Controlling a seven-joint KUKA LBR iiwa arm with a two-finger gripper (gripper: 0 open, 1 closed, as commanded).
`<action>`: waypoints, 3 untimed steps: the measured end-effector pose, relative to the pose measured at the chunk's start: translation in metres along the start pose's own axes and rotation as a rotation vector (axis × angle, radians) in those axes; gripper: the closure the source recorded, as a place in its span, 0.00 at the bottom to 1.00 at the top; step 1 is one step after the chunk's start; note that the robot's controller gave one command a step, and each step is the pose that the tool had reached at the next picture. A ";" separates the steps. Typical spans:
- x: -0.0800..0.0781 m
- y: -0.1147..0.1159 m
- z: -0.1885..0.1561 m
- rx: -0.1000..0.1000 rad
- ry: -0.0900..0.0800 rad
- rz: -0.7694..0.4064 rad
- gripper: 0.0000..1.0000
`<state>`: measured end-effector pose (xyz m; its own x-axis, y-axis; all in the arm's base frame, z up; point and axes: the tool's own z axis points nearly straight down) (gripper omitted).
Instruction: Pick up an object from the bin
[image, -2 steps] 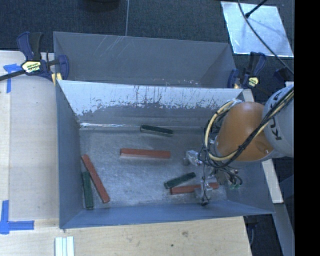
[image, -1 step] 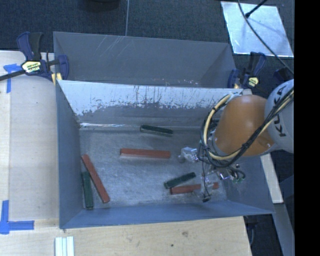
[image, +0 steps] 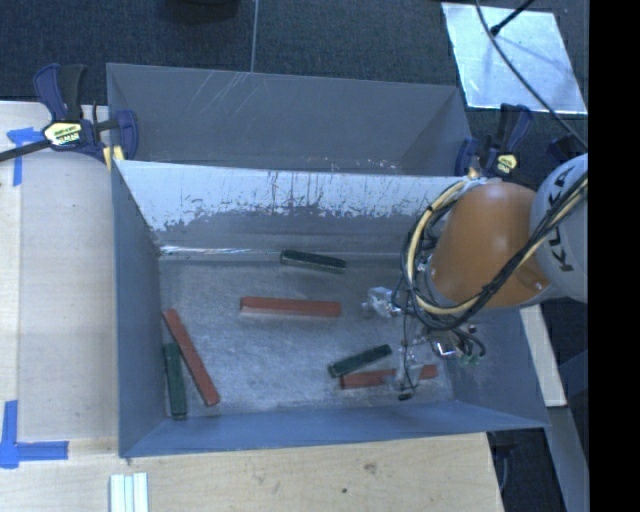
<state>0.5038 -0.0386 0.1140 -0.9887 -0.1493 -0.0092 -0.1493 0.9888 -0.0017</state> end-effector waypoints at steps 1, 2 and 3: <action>0.006 0.009 0.046 -0.002 0.010 -0.011 0.00; 0.006 0.008 0.046 -0.001 0.008 -0.013 0.00; 0.006 0.008 0.046 -0.001 0.008 -0.013 1.00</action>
Offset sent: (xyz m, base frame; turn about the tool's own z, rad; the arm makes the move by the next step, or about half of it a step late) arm -0.0067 0.0076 -0.0440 -0.0098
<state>0.4974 -0.0311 0.0678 -0.9867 -0.1624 -0.0009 -0.1624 0.9867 -0.0004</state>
